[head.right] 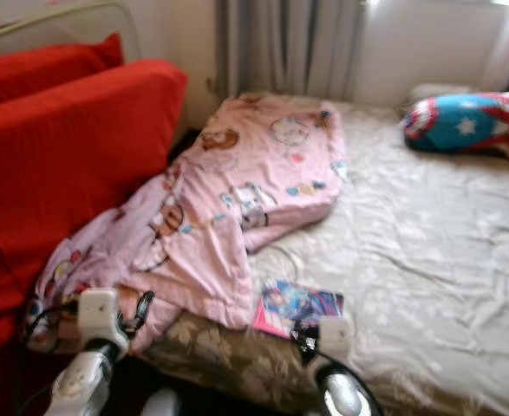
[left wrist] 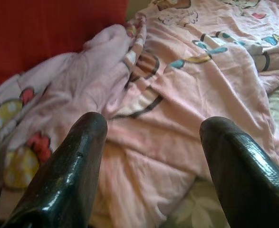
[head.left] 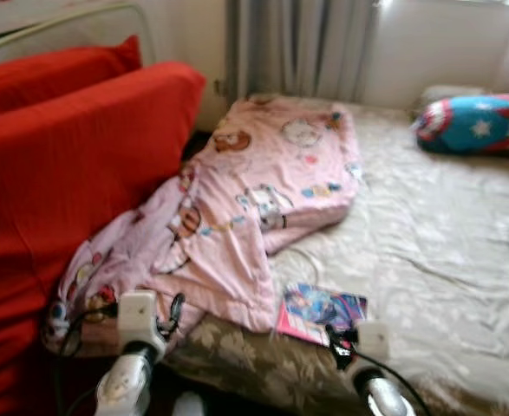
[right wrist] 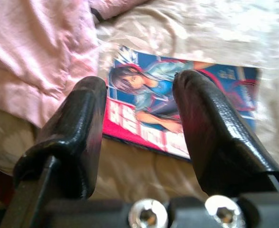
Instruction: Clean up the room
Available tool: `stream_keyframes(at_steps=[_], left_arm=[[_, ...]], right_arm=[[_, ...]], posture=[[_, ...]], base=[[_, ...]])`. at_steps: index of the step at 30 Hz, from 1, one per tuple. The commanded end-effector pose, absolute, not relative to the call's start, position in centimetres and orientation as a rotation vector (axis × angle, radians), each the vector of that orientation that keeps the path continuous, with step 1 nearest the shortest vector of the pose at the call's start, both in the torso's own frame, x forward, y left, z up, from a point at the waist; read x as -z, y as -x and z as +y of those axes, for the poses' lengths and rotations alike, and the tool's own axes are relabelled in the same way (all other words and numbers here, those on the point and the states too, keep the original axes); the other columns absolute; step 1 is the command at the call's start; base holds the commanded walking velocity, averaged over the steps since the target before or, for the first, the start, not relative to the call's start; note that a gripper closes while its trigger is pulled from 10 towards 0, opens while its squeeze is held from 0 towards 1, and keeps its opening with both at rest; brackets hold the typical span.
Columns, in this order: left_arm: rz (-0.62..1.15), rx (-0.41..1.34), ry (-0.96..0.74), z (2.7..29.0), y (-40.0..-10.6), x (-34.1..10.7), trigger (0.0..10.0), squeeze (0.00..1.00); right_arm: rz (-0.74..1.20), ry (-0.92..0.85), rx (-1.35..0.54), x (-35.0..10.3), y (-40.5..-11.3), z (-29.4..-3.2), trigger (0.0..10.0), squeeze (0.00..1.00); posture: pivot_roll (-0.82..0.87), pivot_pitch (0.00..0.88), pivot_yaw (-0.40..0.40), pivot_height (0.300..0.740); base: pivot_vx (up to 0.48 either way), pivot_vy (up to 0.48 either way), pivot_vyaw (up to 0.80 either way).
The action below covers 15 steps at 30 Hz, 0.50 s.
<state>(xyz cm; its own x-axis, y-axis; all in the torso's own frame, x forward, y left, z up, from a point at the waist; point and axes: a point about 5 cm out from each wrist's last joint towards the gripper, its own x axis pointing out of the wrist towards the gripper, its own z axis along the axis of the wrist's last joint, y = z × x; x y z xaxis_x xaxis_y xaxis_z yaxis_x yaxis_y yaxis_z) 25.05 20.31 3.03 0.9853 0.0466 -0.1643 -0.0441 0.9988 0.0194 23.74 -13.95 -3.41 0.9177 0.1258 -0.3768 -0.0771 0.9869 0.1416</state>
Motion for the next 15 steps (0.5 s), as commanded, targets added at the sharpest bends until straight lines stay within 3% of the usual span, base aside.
stream_keyframes(at_steps=[1,5,15], left_arm=[[0.156,-0.020,-0.005,19.41,-25.50,-3.28,10.0,0.00],[0.154,-0.023,-0.005,19.41,-25.50,-3.29,10.0,0.00],[0.145,-0.011,-0.003,19.33,-25.64,-3.54,10.0,0.00]], right_arm=[[0.397,-0.116,-0.066,3.50,-23.56,-15.32,10.0,0.00],[0.398,-0.117,-0.063,3.46,-23.67,-15.45,10.0,0.00],[0.409,-0.124,-0.013,3.55,-23.73,-15.81,10.0,0.00]], posture=[[0.02,0.000,-0.016,0.632],[0.03,0.000,-0.018,0.632],[0.03,0.000,-0.013,0.632]], base=[[0.300,0.000,0.00],[0.300,0.000,0.00],[0.000,0.000,0.00]])
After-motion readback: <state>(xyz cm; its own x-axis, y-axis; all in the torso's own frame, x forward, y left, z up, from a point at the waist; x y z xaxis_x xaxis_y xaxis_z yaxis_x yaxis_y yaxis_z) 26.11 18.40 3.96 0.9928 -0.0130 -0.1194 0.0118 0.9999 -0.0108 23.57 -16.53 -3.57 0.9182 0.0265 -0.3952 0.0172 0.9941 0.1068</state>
